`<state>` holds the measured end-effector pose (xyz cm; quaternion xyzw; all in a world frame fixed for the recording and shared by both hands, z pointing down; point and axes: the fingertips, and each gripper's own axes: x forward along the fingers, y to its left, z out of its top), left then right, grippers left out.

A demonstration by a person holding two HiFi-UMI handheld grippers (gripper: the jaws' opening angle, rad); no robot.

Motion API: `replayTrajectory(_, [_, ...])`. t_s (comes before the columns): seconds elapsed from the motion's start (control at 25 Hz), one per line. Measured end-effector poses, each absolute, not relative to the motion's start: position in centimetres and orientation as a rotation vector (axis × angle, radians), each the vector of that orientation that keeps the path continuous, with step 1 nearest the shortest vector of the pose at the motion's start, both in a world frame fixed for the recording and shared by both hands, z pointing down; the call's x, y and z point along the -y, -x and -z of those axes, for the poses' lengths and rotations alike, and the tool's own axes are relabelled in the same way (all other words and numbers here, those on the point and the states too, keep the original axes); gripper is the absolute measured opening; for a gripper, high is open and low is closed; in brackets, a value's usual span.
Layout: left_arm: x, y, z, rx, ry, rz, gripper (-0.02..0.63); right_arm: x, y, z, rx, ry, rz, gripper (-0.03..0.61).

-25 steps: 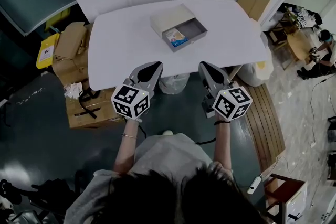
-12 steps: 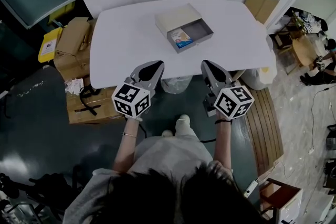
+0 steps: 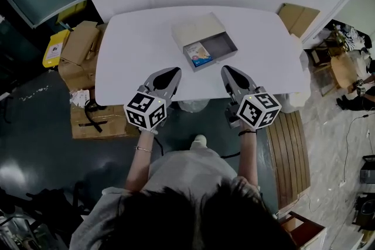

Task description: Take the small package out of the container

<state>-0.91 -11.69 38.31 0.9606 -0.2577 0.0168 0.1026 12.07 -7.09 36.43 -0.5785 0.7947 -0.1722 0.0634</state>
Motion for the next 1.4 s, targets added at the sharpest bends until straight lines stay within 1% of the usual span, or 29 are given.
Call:
replayTrajectory(0.56, [15.2, -3.6, -39.6, 0.874, -2.754, -0.075, -0.006, 12.1, -16.1, -38.2, -2.512, 1.609, 0.650, 0.012])
replayTrajectory(1.4, [18.9, -4.6, -43.1, 0.924, -2.639, -0.144, -0.006, 17.9, -16.8, -42.1, -2.566, 1.538, 0.832, 0.012])
